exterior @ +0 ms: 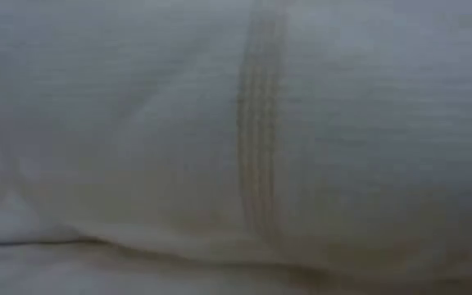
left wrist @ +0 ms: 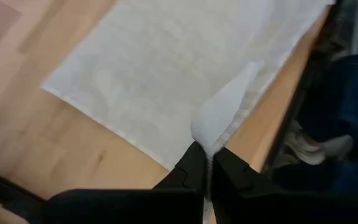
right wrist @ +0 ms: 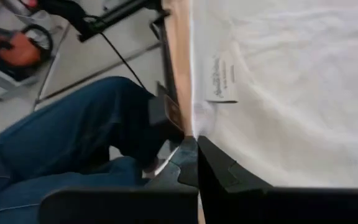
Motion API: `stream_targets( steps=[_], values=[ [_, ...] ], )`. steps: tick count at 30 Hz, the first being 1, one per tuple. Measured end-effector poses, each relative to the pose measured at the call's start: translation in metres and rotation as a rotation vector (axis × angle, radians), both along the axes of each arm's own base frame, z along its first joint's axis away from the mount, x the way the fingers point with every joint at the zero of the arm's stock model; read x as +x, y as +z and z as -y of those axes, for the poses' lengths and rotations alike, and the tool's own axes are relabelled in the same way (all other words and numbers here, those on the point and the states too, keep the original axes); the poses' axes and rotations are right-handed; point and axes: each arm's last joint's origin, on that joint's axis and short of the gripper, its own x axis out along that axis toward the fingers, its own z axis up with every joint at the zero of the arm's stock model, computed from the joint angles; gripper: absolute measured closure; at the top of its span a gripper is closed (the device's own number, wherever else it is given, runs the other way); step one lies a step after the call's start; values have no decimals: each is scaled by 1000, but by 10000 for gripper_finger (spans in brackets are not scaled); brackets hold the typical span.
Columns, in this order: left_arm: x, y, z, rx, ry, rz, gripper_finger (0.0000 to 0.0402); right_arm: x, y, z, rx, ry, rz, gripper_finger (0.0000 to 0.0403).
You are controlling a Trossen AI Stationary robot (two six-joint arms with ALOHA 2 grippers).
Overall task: Fold towel
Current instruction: Fold the white patterned towel
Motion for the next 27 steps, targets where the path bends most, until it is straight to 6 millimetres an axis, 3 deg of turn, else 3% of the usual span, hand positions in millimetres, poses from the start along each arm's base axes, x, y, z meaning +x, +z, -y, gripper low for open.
stream_targets(
  steps=[5, 16, 27],
  values=[
    [5, 1, 5, -31, -53, 19, 402, 0, 3, -2, 113, -7, -20, 403],
    [5, 15, 45, -344, -258, 132, 402, 0, 52, -17, 415, 281, 188, 403],
    [-5, 13, 64, -453, -263, 151, 402, 1, 45, -20, 438, 266, 149, 403]
  ],
)
